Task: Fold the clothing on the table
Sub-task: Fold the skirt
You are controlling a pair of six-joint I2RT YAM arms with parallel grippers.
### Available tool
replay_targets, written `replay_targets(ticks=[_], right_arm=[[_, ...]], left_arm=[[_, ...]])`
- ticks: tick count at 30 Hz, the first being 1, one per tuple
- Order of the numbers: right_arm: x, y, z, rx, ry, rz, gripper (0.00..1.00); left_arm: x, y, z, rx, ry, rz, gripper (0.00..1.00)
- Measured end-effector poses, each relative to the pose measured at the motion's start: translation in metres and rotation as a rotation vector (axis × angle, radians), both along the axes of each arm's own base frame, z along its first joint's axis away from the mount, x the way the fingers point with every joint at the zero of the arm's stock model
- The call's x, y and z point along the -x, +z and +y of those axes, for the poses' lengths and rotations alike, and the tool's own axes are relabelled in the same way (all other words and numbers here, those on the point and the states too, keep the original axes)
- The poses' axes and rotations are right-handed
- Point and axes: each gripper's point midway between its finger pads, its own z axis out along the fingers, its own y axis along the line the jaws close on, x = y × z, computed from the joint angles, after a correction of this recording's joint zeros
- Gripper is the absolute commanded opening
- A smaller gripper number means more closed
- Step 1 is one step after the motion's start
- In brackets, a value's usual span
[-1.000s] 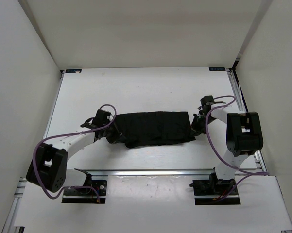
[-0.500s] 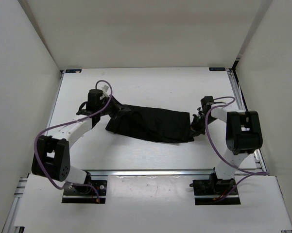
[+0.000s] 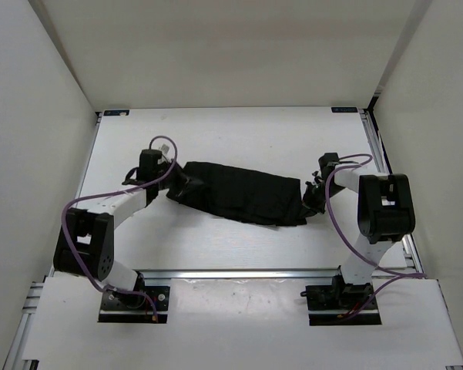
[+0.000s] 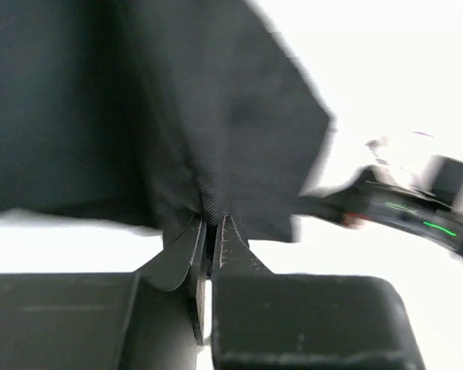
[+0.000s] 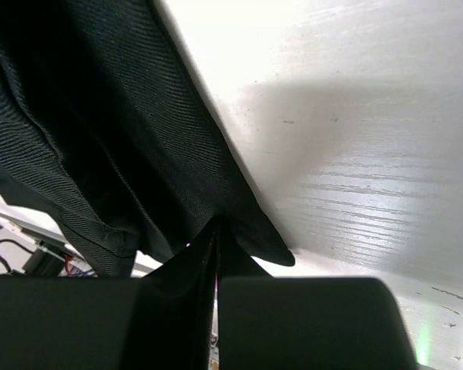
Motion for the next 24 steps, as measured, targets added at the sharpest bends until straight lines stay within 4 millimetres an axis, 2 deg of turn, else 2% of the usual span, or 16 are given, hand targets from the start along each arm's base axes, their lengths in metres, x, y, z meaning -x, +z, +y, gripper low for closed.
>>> replay_targets(ticks=[4, 6, 7, 9, 10, 15, 16, 17, 18, 19, 24], right_arm=[[0.0, 0.0, 0.001, -0.006, 0.003, 0.016, 0.0], [0.001, -0.001, 0.003, -0.008, 0.009, 0.024, 0.0], [0.001, 0.0, 0.005, -0.01, 0.013, 0.029, 0.0], [0.002, -0.001, 0.007, -0.015, 0.022, 0.037, 0.0], [0.002, 0.0, 0.008, -0.016, 0.025, 0.04, 0.0], [0.004, 0.0, 0.011, -0.028, 0.031, 0.05, 0.0], [0.004, 0.0, 0.011, -0.028, 0.032, 0.049, 0.0], [0.004, 0.0, 0.011, -0.028, 0.033, 0.049, 0.0], [0.004, 0.0, 0.011, -0.028, 0.033, 0.048, 0.0], [0.004, 0.0, 0.009, -0.029, 0.03, 0.048, 0.0], [0.004, -0.001, 0.005, -0.036, 0.019, 0.05, 0.0]], left_arm=[[-0.04, 0.084, -0.031, 0.213, -0.073, -0.26, 0.0], [-0.053, 0.111, -0.028, 0.227, -0.089, -0.355, 0.0], [-0.059, 0.114, -0.022, 0.207, -0.078, -0.376, 0.0], [-0.065, 0.1, -0.005, 0.137, -0.042, -0.377, 0.0], [-0.065, 0.082, 0.004, 0.09, -0.018, -0.346, 0.03], [-0.036, -0.037, 0.034, -0.121, 0.026, -0.043, 0.04], [-0.028, -0.06, 0.039, -0.159, 0.025, 0.025, 0.08], [-0.023, -0.07, 0.038, -0.148, 0.012, 0.069, 0.2], [-0.027, -0.067, 0.039, -0.16, 0.01, 0.071, 0.28], [-0.03, -0.066, 0.043, -0.189, 0.011, 0.064, 0.49], [-0.041, -0.058, 0.061, -0.346, 0.039, 0.061, 0.49]])
